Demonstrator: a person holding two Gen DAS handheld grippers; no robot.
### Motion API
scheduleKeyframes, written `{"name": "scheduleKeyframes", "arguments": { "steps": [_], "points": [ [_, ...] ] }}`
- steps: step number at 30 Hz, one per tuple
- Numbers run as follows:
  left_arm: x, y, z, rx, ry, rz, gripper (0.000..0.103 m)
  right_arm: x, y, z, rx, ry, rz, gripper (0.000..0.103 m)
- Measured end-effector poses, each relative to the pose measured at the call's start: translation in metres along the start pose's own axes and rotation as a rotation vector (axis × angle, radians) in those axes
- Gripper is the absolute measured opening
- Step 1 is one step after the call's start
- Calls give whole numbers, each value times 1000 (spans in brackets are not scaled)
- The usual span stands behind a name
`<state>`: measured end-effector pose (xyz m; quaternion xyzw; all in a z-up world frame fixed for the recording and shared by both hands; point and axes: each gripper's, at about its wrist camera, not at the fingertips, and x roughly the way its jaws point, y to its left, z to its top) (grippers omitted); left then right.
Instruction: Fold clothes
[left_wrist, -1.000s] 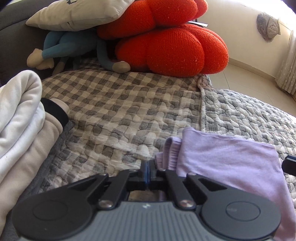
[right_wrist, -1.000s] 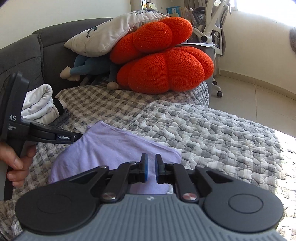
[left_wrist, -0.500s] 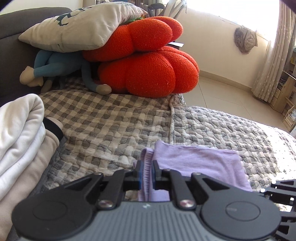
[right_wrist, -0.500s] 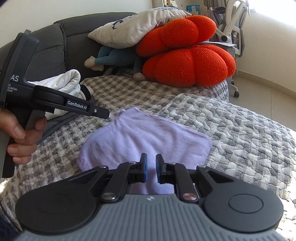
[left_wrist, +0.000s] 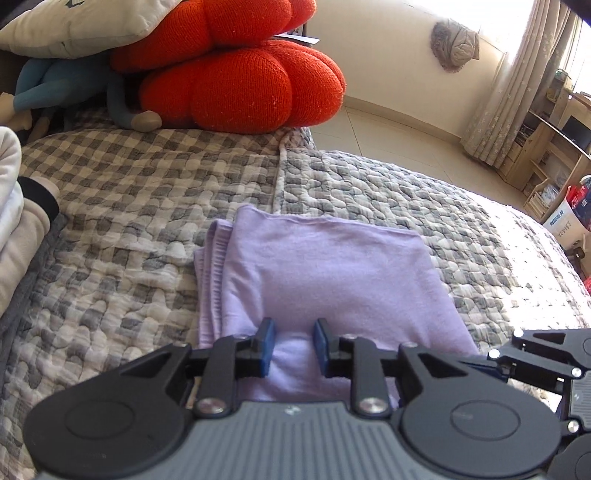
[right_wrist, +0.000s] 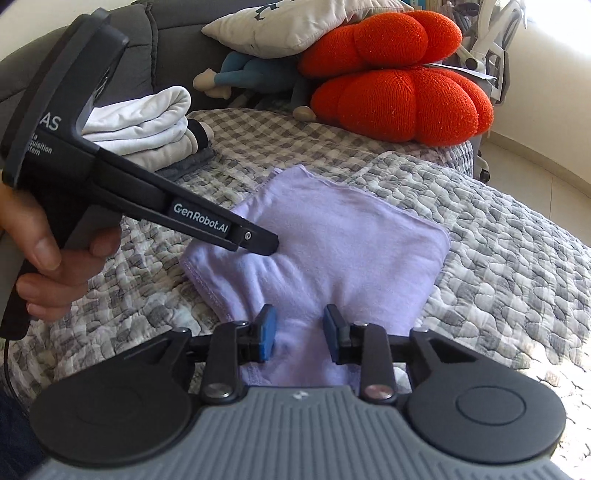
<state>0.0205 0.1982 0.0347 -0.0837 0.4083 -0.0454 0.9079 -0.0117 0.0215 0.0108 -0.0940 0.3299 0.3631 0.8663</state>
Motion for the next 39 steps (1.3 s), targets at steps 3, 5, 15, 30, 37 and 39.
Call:
{"name": "scheduleKeyframes", "arguments": {
  "steps": [3,5,15,30,37,39],
  "points": [
    [-15,3,0,-38,-18,25,25,-17,-6,-3,9,-17,9,40],
    [-21,-1,-1,-29,-28,53,25,-24,-16,-8,43,9,9,40],
    [-36,-29,-24,-68,-6,149,27,-52,-21,-22,43,48,77,39],
    [-42,34,-35,-547,-179,57,30,-62,-112,-20,570,-103,159,42],
    [-39,59,-11,-578,-194,-22,43,-46,-115,-8,612,-115,133,42],
    [-30,66,-10,-597,-128,-21,43,-43,-103,0,543,-123,81,42]
  ]
}}
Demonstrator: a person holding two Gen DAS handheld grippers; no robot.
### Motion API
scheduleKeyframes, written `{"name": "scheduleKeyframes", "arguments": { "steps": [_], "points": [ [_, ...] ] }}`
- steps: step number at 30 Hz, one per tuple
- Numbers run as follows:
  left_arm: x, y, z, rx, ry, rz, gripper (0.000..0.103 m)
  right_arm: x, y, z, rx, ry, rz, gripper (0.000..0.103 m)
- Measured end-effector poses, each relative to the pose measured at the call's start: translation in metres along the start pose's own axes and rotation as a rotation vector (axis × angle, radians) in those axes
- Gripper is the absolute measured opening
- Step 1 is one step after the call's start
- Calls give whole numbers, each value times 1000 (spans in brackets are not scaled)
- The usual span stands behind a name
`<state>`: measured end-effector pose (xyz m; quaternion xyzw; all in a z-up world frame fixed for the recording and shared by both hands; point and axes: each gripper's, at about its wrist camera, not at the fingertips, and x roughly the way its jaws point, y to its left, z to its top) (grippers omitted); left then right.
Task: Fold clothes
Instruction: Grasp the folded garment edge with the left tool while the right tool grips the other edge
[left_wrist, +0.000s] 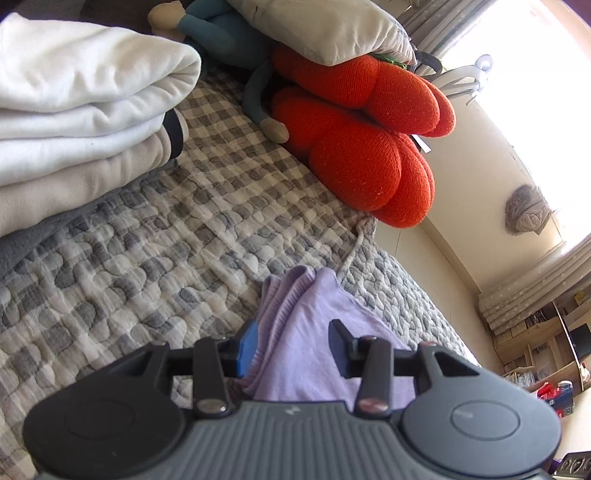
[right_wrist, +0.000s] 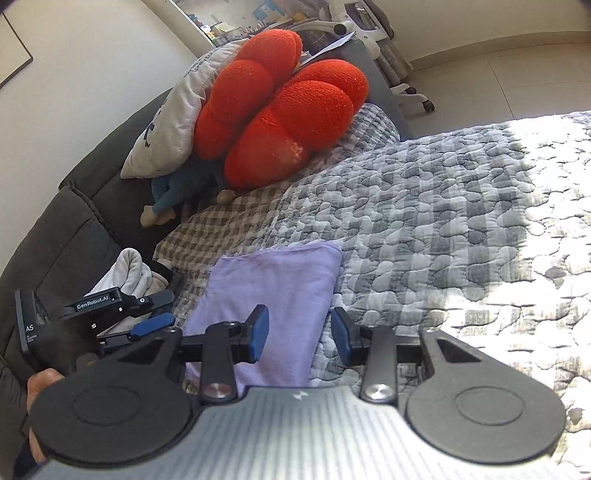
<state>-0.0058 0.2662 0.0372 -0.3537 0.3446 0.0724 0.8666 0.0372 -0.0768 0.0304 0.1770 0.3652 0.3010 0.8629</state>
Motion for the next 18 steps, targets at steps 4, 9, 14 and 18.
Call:
{"name": "scheduleKeyframes", "arguments": {
  "steps": [4,9,14,18],
  "points": [
    [7,6,3,-5,65,44,43,19,51,-18,-288,-17,-80,42],
    [6,19,3,-31,99,18,45,41,113,-68,-671,-38,-119,45],
    [-4,37,5,-105,95,-18,46,58,148,-97,-835,-62,-109,58],
    [-20,44,9,-69,50,-32,52,82,169,-104,-897,-54,-136,58]
  ]
}}
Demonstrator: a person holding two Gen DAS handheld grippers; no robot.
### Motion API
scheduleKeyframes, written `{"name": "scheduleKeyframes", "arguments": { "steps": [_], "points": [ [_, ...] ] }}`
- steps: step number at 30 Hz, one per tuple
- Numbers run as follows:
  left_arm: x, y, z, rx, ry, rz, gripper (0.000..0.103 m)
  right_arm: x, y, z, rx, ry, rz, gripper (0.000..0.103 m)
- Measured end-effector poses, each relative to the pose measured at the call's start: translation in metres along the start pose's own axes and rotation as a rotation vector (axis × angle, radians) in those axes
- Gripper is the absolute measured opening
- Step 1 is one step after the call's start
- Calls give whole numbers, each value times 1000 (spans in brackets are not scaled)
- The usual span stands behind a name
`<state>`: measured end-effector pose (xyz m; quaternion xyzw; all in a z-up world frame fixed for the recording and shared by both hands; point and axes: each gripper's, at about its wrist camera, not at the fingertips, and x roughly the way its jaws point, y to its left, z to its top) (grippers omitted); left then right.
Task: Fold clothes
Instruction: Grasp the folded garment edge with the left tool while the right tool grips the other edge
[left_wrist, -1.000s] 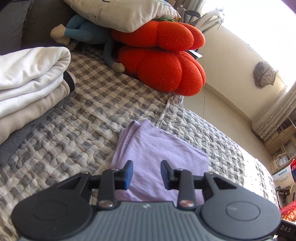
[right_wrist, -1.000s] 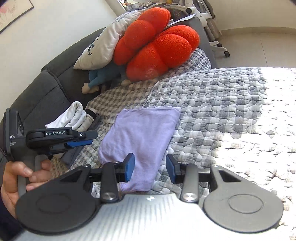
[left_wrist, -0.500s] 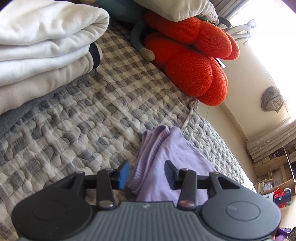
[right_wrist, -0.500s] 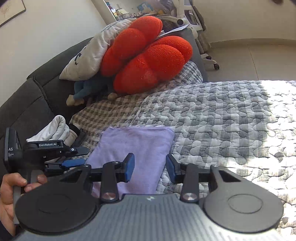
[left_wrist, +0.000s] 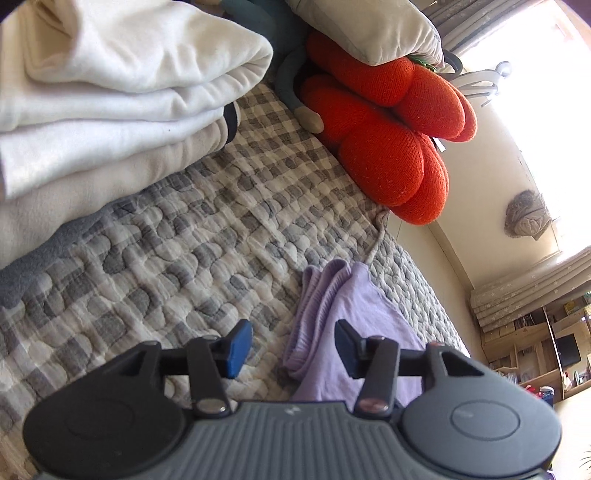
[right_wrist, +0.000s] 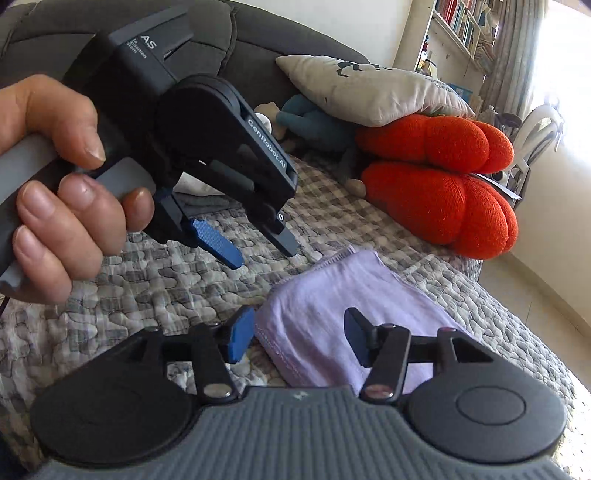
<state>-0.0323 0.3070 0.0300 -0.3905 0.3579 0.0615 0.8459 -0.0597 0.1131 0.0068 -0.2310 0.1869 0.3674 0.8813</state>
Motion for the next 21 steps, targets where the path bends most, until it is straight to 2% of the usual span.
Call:
{"name": "scheduleKeyframes", "arguments": {
  "steps": [7,16,17,18,21],
  "points": [
    [-6,11,6,-3,-11,10,52,32,22,10,-136,55,-66,58],
    [-3,14,8,-27,4,18,53,51,11,7,-133,90,-87,55],
    [-3,15,8,-31,6,24,53,53,10,9,-123,93,-85,51],
    [-1,16,8,-36,6,27,53,55,9,10,-107,93,-92,40],
    [1,18,10,-58,6,25,53,54,2,12,-21,65,-102,27]
  ]
}}
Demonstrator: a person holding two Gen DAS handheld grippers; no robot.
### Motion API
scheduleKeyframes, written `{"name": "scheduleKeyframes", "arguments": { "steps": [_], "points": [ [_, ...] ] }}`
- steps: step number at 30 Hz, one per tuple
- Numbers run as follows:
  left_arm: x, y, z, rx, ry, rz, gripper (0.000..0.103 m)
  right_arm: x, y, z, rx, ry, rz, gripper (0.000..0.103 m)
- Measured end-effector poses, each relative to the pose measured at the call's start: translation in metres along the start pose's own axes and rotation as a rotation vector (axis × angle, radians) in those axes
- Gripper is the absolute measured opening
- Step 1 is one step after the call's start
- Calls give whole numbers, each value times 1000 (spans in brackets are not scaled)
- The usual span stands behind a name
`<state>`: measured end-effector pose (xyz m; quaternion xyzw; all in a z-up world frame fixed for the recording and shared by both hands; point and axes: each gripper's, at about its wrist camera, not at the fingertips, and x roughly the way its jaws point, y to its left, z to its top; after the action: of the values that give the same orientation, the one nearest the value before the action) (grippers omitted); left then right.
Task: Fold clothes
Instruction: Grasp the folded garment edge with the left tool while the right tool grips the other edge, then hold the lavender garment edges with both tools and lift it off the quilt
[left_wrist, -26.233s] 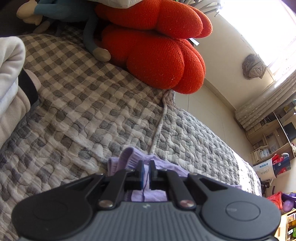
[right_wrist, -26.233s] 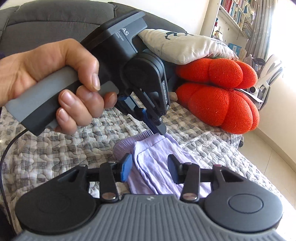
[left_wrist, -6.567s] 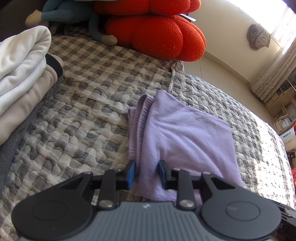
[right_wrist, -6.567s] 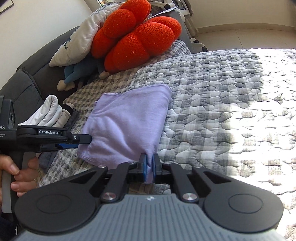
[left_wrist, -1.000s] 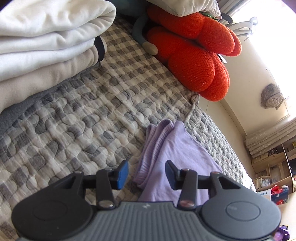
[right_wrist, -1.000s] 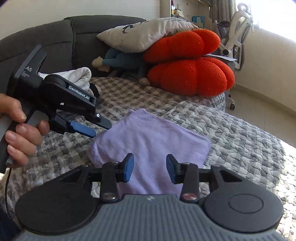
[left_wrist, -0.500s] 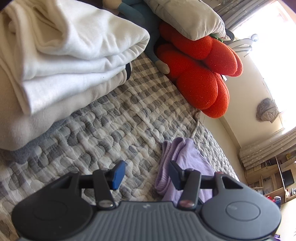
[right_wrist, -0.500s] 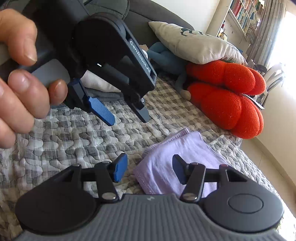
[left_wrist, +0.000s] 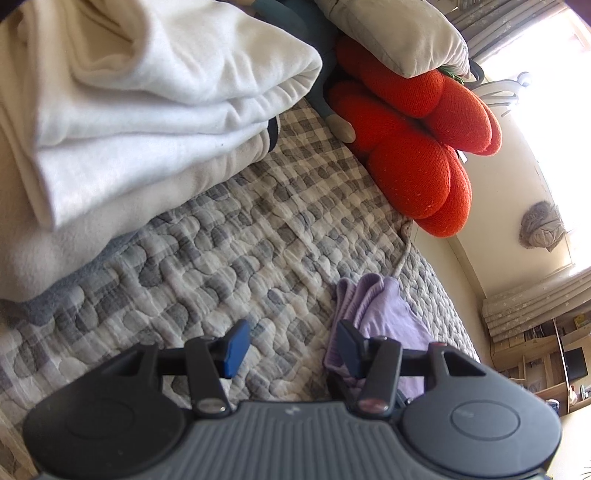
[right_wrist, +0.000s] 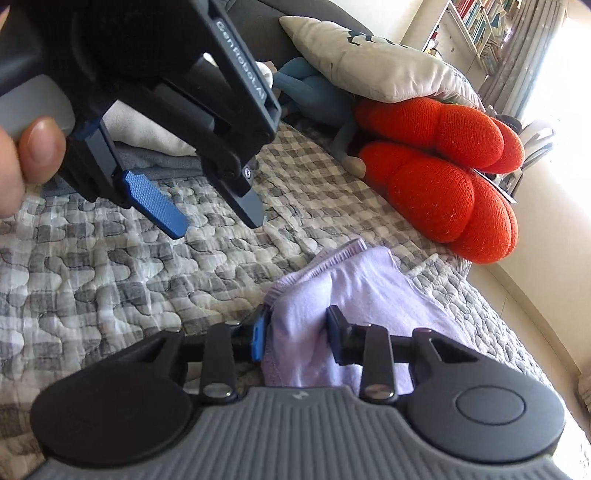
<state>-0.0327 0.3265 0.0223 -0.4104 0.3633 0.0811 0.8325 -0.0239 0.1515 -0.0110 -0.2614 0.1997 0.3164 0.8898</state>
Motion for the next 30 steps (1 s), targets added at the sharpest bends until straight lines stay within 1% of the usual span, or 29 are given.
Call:
{"name": "scheduleKeyframes", "arguments": {
  "steps": [2,4,5,7,10,14,17,21,25,28,30],
  "points": [
    [2,2,1,-24,-1,-16,53,-6,-14,2,115,-25,34,25],
    [4,4,2,-60,3,-54,55,-13,-36,1,256,-40,85,23],
    [7,4,2,-84,8,-82,57,-16,-46,0,314,-44,105,23],
    [14,4,1,-128,33,-144,60,-20,-63,-1,400,-51,135,23],
    [24,1,-2,-174,46,-196,62,-24,-82,-4,495,-62,168,23],
    [39,-9,-7,-197,48,-231,64,-27,-81,-3,474,-75,187,23],
    [48,-19,-8,-179,67,-258,64,-29,-76,-2,428,-84,190,23],
    [58,-26,-10,-163,92,-302,66,-27,-76,-3,404,-86,214,23],
    [66,-31,-11,-134,116,-296,67,-27,-71,-2,350,-87,220,23],
    [69,-32,-11,-110,131,-295,67,-28,-63,-1,280,-91,222,23],
    [71,-33,-11,-96,131,-292,65,-28,-57,-1,241,-89,215,23]
  ]
}}
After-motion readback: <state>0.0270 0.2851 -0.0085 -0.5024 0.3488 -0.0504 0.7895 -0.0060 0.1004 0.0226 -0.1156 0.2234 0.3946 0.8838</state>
